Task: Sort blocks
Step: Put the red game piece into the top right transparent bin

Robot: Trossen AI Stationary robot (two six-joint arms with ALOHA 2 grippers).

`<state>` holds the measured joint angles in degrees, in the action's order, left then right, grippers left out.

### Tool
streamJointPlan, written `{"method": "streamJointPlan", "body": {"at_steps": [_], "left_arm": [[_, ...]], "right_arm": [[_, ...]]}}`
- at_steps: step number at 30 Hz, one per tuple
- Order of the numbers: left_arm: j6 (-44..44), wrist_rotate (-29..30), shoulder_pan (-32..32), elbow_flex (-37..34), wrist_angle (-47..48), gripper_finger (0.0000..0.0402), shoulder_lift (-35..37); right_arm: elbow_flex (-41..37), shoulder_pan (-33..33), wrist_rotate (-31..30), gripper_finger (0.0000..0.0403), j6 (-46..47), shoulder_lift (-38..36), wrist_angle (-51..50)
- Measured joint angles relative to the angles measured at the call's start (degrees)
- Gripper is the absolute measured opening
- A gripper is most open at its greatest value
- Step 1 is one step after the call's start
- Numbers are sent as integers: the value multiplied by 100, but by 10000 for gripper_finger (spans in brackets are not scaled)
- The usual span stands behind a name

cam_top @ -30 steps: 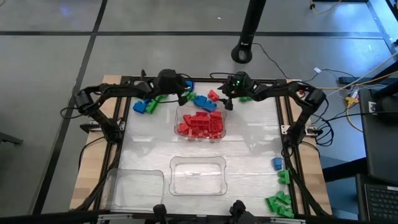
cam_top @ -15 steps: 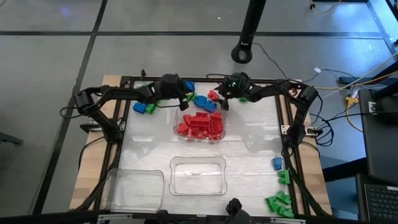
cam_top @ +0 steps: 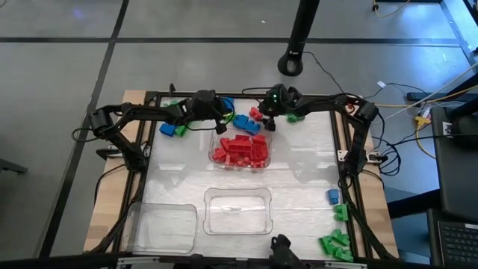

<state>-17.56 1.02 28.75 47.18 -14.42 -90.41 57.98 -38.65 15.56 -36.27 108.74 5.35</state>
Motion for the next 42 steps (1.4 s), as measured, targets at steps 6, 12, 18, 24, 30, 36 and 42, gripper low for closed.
{"method": "streamJointPlan", "body": {"at_steps": [6, 12, 18, 24, 30, 36, 42], "left_arm": [[-2, 0, 0, 0, 0, 4, 0], [0, 0, 0, 0, 2, 4, 0], [4, 0, 0, 0, 3, 4, 0], [2, 0, 0, 0, 4, 4, 0], [2, 2, -2, 0, 11, 4, 0], [-45, 1, -1, 0, 26, 4, -1], [-44, 0, -2, 0, 29, 4, -2]], "right_arm": [[96, -51, -161, 242, -2, 27, -76], [94, -123, -139, 192, -33, 27, -271], [94, -114, -84, 154, -244, 27, -162], [89, -112, -4, 140, -306, 152, 82], [95, -112, 325, 107, -630, 200, 223], [96, -110, 604, 31, -798, 224, 275], [96, -110, 647, 13, -789, 285, 482]]}}
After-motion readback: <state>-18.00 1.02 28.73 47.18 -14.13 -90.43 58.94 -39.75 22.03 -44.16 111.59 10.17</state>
